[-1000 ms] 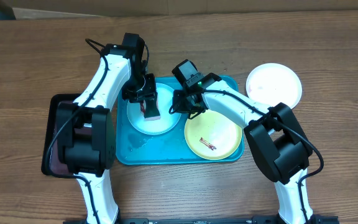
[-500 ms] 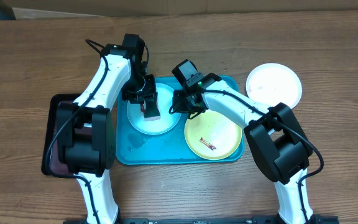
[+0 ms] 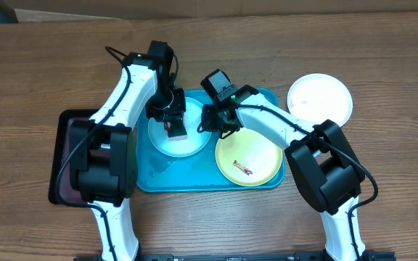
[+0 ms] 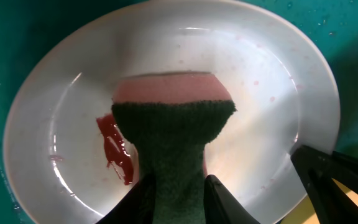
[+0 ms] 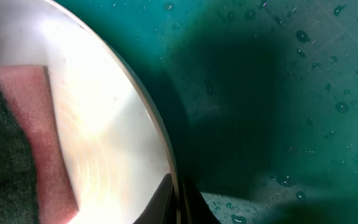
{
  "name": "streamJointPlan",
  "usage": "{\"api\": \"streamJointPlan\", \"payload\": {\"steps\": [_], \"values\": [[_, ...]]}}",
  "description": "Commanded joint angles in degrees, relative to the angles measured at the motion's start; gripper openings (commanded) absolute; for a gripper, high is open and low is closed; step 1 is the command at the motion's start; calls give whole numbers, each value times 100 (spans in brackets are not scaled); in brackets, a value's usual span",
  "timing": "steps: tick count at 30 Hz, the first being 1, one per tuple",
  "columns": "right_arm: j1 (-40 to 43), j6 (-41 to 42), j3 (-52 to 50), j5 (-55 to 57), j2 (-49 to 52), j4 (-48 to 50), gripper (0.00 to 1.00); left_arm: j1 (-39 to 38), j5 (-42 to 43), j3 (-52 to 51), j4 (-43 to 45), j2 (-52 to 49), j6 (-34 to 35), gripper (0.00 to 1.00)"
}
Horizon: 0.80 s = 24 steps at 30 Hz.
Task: Clean dirty plates on tray and stack at the side
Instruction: 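Scrub the light-blue plate with the sponge while right gripper holds it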
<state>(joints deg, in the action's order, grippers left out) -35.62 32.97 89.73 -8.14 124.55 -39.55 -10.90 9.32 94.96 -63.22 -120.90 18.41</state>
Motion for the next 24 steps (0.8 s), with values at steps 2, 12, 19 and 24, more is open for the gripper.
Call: {"api": "streamJointPlan", "payload": {"steps": [2,12,19,24], "values": [[39,2,-72,98,-4,-11,4,-72,-101,-48,4,-61,0,27],[39,-17,-72,101,-4,-39,4,42,-94,-48,-24,-61,4,25],[55,-17,-72,98,-4,-46,4,37,-96,-175,28,-61,35,25],[55,-17,-72,98,-4,-44,4,37,-96,-341,138,-61,94,25]]}}
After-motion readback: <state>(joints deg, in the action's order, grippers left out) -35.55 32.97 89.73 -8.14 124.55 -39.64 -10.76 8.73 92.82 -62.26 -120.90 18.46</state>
